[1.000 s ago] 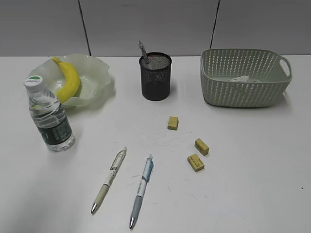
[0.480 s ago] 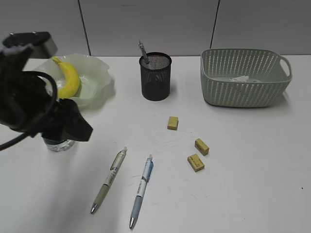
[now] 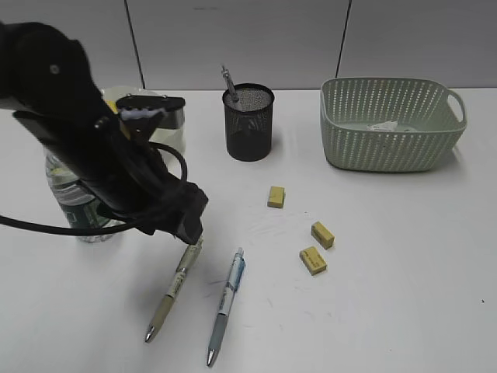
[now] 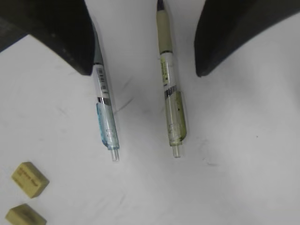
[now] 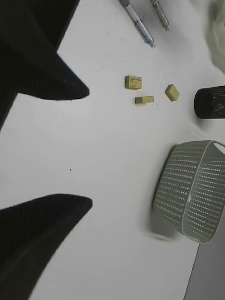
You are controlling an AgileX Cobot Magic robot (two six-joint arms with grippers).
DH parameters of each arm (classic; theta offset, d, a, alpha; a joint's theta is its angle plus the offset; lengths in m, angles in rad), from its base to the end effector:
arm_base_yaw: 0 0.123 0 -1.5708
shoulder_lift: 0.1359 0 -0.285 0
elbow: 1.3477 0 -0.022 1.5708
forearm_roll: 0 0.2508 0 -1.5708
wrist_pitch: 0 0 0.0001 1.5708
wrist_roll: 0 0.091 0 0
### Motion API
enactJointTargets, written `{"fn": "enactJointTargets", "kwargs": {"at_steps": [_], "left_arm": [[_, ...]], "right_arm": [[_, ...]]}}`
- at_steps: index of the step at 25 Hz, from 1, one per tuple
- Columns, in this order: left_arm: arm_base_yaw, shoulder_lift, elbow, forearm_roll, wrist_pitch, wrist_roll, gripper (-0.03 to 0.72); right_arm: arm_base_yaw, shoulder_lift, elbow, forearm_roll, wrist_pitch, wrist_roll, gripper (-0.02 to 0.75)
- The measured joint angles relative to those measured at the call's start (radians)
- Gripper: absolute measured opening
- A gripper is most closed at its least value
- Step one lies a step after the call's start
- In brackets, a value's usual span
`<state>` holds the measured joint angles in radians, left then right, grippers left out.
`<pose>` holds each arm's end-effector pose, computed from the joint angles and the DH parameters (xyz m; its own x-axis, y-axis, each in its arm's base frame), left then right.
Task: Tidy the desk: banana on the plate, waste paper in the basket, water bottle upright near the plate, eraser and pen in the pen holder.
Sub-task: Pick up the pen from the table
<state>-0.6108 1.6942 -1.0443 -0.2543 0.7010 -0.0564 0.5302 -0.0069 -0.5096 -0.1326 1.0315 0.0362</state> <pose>0.2581 -0.1987 0.1981 -0.9041 0.3320 -0.2691 0.3948 0.8899 -0.2283 -0.0002 -0.0121 0.2829 -0.3414 -0.2372 -0.9095 -0.4244 0.9023 -0.0760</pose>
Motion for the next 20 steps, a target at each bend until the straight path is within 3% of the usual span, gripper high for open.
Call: {"fn": "enactJointTargets", "kwargs": {"at_steps": [4,6,13,20], "left_arm": [[-0.047,0.125,-0.111,0.192,0.114,-0.160,0.499],[-0.053,0.178,-0.157,0.238,0.155,-0.210,0.499],[-0.056,0.286,-0.252,0.244,0.168,-0.237,0.499],[-0.079,0.349,-0.254,0.241,0.205,-0.240,0.499]], "right_arm": [[0.000,0.000,0.000,0.000,0.000,0.000,0.501],[0.000,0.000,0.000,0.000,0.000,0.000,0.501],[0.000,0.000,0.000,0.000,0.000,0.000,0.501],[0.000,0.000,0.000,0.000,0.000,0.000,0.501]]}}
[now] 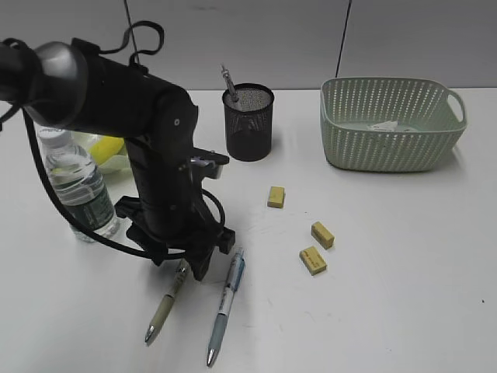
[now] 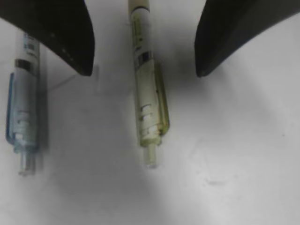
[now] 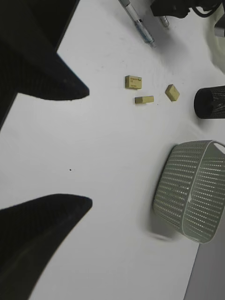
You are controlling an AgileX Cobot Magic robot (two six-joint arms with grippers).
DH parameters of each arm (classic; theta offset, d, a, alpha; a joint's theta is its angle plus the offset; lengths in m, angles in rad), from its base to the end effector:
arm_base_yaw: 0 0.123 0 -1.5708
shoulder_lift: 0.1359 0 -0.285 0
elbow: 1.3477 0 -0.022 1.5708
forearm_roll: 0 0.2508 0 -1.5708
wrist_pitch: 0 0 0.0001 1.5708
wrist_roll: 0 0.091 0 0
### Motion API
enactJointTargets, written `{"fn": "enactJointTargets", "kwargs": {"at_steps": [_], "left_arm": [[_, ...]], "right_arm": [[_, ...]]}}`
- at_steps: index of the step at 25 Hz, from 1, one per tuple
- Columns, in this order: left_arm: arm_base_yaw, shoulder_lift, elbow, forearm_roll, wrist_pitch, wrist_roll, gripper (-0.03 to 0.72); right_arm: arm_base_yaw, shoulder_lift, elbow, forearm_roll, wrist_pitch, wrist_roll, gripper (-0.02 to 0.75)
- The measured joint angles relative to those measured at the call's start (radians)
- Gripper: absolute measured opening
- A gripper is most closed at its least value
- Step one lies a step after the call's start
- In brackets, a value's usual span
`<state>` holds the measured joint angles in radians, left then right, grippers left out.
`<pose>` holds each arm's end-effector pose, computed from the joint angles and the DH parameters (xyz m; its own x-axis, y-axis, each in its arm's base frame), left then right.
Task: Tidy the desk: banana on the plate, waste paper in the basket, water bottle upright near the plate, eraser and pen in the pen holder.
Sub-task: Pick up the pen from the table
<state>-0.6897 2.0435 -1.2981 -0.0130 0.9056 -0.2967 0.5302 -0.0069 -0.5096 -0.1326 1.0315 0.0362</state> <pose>0.2890 -0.2396 0.1298 -0.9268 0.3755 -0.0036 0.3756 0.9267 -0.0119 -0.0002 -0.0121 0.2829 -0.3414 -0.2372 -0.9095 -0.4244 0.9023 -0.0760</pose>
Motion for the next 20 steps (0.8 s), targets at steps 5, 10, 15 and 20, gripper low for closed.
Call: {"fn": "enactJointTargets", "kwargs": {"at_steps": [5,10,15,20], "left_arm": [[-0.024,0.021,-0.001,0.001,0.000,-0.001,0.473],[-0.024,0.048,-0.008,0.013,0.008,-0.001,0.372],[-0.024,0.052,-0.014,0.023,0.021,-0.004,0.199],[-0.024,0.047,-0.017,0.031,0.029,-0.004,0.104]], "right_arm": [[0.000,0.000,0.000,0.000,0.000,-0.001,0.501],[0.000,0.000,0.000,0.000,0.000,-0.001,0.501],[0.000,0.000,0.000,0.000,0.000,-0.001,0.500],[0.000,0.000,0.000,0.000,0.000,-0.001,0.500]]}}
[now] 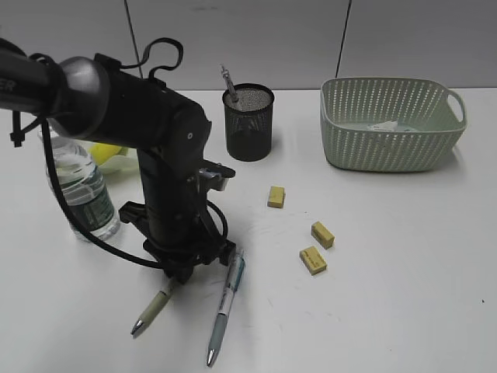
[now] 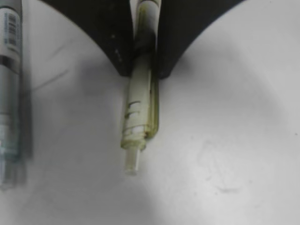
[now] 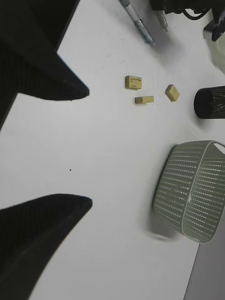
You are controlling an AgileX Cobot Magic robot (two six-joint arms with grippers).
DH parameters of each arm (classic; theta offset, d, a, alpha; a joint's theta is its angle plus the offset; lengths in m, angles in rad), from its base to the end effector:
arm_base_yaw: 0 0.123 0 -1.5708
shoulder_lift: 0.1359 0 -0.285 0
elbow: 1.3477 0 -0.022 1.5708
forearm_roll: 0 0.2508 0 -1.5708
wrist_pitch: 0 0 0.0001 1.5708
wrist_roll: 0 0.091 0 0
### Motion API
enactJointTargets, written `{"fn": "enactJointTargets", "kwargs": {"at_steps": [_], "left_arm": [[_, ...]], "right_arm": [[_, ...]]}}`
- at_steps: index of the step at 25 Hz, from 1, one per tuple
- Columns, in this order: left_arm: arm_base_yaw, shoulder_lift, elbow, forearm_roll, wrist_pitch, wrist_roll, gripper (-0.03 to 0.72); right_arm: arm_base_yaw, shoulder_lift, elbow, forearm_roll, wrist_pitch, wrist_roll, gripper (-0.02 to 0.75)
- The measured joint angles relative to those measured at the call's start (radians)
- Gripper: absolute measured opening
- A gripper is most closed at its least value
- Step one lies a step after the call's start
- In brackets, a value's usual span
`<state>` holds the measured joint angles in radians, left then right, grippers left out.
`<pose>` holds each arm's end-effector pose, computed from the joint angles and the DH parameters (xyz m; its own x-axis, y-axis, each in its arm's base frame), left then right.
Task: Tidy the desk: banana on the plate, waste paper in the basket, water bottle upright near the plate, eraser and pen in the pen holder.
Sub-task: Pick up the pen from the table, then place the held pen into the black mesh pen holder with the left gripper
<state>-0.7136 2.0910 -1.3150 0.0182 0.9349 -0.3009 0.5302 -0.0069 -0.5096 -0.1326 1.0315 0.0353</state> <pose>0.2856 -0.2455 0.1155 -0.9108 0.4103 0.0464 0.4118 0.9108 0.0291 -0.0002 -0.0121 0.2829 -0.3410 -0.2380 -0.9094 -0.4247 0.9021 -0.0768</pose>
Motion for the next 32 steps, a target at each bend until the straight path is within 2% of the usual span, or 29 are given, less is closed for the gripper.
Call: {"fn": "enactJointTargets", "kwargs": {"at_steps": [5,9,15,22,27,32], "left_arm": [[0.000,-0.071,-0.064,0.001,0.046,0.000,0.104],[0.000,-0.160,-0.176,0.010,-0.025,0.000,0.104],[0.009,-0.188,-0.299,0.055,-0.296,-0.001,0.104],[0.070,-0.128,-0.301,0.038,-0.710,-0.001,0.104],[0.113,-0.024,-0.301,0.011,-0.904,-0.002,0.104],[0.127,0.064,-0.301,0.012,-1.029,-0.003,0.104]], "right_arm": [[0.000,0.000,0.000,0.000,0.000,0.000,0.500],[0.000,0.000,0.000,0.000,0.000,0.000,0.500],[0.000,0.000,0.000,0.000,0.000,0.000,0.500],[0.000,0.000,0.000,0.000,0.000,0.000,0.500],[0.000,0.000,0.000,0.000,0.000,0.000,0.500],[0.000,0.000,0.000,0.000,0.000,0.000,0.500]]}}
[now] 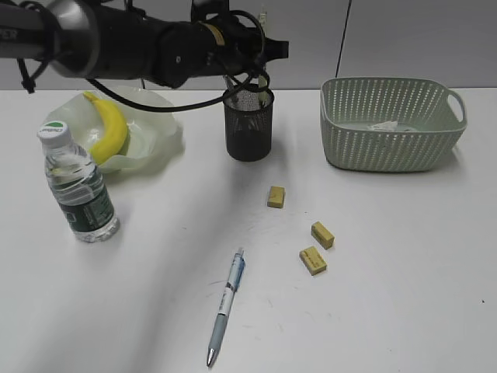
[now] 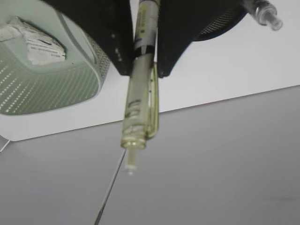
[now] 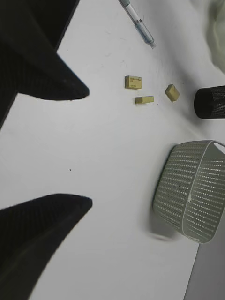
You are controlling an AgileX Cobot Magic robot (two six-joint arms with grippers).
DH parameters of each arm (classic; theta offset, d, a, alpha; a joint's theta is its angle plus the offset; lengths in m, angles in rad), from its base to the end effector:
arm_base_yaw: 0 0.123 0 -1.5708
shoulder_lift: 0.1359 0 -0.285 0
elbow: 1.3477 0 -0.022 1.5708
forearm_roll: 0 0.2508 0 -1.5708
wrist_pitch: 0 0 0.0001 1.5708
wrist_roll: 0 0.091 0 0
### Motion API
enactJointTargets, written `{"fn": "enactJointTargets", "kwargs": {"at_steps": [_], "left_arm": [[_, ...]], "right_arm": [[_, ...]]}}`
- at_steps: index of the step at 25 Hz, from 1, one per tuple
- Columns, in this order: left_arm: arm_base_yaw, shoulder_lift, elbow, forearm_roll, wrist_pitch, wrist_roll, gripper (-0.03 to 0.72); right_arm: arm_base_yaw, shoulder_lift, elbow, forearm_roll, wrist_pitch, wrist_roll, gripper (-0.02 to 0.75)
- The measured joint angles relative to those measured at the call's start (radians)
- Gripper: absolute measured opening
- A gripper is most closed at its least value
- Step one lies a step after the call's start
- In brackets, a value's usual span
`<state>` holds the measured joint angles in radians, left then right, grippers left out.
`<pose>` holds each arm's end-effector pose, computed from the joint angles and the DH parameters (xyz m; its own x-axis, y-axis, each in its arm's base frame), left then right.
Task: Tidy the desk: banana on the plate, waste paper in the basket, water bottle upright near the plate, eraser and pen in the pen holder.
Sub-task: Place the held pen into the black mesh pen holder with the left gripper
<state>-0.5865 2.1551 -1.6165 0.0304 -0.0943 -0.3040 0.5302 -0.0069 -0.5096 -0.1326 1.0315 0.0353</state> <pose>0.4234 -0.2816 0.2157 -0.4306 -0.0385 -0.9017 0.4563 0.8527 -0.2542 -0.0002 -0.0121 0.2829 -0.3410 -0.2380 -0.9094 -0.4247 0.9021 -0.0768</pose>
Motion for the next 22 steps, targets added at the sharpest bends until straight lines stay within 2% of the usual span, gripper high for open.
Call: {"fn": "enactJointTargets", "kwargs": {"at_steps": [5,13,15,19,22], "left_arm": [[0.012,0.076,-0.001,0.001,-0.087,0.000,0.104],[0.019,0.117,-0.001,0.001,-0.096,0.000,0.108],[0.019,0.117,-0.001,0.006,-0.093,0.000,0.168],[0.019,0.116,-0.001,0.009,-0.092,0.000,0.357],[0.019,0.097,-0.001,0.016,-0.085,0.000,0.407]], "right_arm": [[0.000,0.000,0.000,0.000,0.000,0.000,0.500],[0.000,0.000,0.000,0.000,0.000,0.000,0.500],[0.000,0.000,0.000,0.000,0.000,0.000,0.500],[0.000,0.000,0.000,0.000,0.000,0.000,0.500],[0.000,0.000,0.000,0.000,0.000,0.000,0.500]]}}
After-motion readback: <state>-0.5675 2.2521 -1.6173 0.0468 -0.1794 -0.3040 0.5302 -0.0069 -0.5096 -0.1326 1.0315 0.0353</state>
